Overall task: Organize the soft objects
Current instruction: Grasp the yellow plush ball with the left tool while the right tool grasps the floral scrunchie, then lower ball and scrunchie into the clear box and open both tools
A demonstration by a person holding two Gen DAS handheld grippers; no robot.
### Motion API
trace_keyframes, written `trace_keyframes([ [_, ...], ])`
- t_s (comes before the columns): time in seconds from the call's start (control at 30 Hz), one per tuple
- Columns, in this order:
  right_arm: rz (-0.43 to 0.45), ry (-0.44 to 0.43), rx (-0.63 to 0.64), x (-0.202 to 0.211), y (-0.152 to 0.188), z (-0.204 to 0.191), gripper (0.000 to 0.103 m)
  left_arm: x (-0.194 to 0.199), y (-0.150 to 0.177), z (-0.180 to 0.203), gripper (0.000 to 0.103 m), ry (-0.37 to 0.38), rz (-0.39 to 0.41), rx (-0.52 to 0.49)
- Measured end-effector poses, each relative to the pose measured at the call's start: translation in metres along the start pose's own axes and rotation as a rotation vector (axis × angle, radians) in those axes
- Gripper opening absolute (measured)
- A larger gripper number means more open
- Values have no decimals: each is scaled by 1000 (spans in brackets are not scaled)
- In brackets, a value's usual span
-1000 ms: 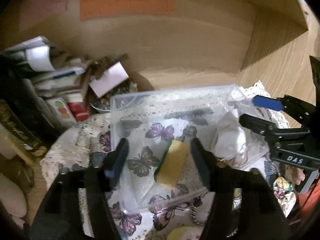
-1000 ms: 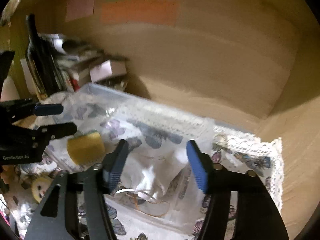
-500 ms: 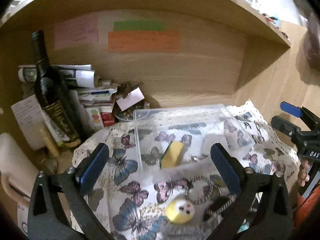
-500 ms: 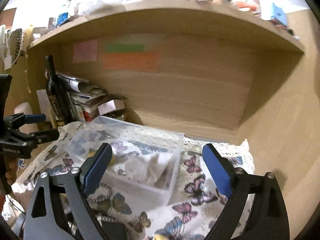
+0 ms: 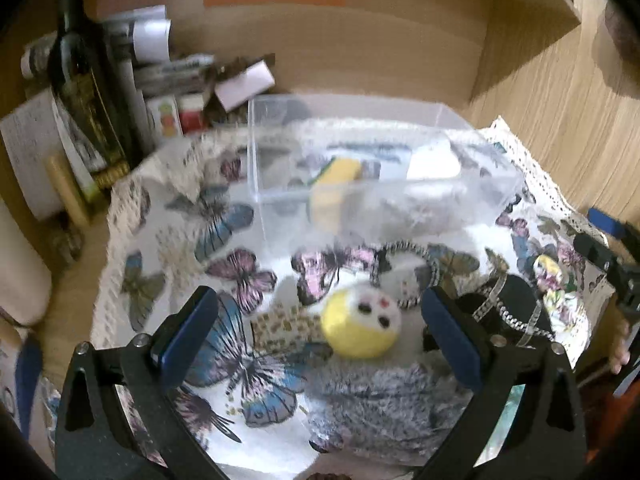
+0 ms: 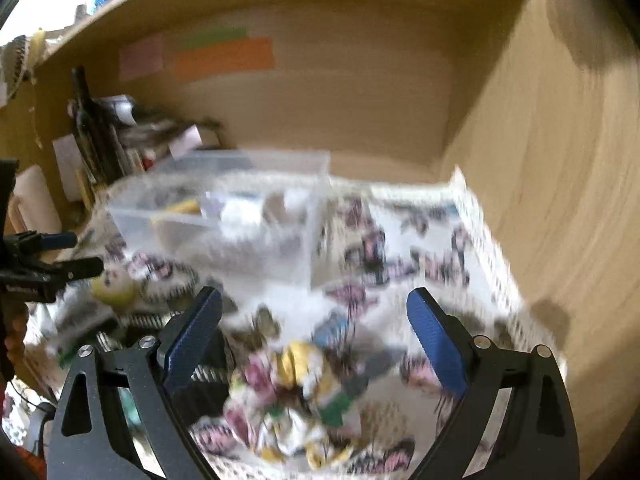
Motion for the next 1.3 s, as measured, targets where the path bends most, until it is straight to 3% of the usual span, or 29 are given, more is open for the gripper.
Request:
trace_keyframes([
  [0.17, -96, -32, -50, -11, 29, 3, 93, -10, 12, 3, 102, 18, -20, 4],
  [0.23, -121, -41, -51, -12, 37, 1, 92, -12, 14, 8, 87, 21, -26, -7],
  [0.3, -141, -51, -48, -14, 44, -2, 89, -16, 15, 10, 79, 42, -48, -7],
  [0.37, -157, -52, -33, -15, 49, -2, 72, -18, 16, 12, 77, 65, -58, 2],
  [0.57, -167, -83, -32, -14, 51, -3, 32, -21, 21, 22, 53, 136, -85, -23],
  [0.6, -160, -92, -42, -13, 50, -2, 28, -22, 22, 23, 46, 148, -93, -21],
  [0.67, -134, -76, -45, -10, 45, -1, 18, -24, 22, 24, 45, 150, -96, -21],
  [0.93, -32, -66, -41, -3, 12, 2, 15, -2, 7, 21, 43, 85, 5, -53],
  [1.3, 138, -111, 70, -10, -61, -22, 15, 40, -52, -3, 43, 34, 186, -5],
])
Point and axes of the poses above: each gripper's, at about its wrist camera, not at the fingertips, and x roughly against the way its jaws point, z to its right, y to its underside, the point moved 4 cm from there along -x, roughly the way its jaws point, and after that the axes turned 6 degrees about z, right-handed, at the moved point
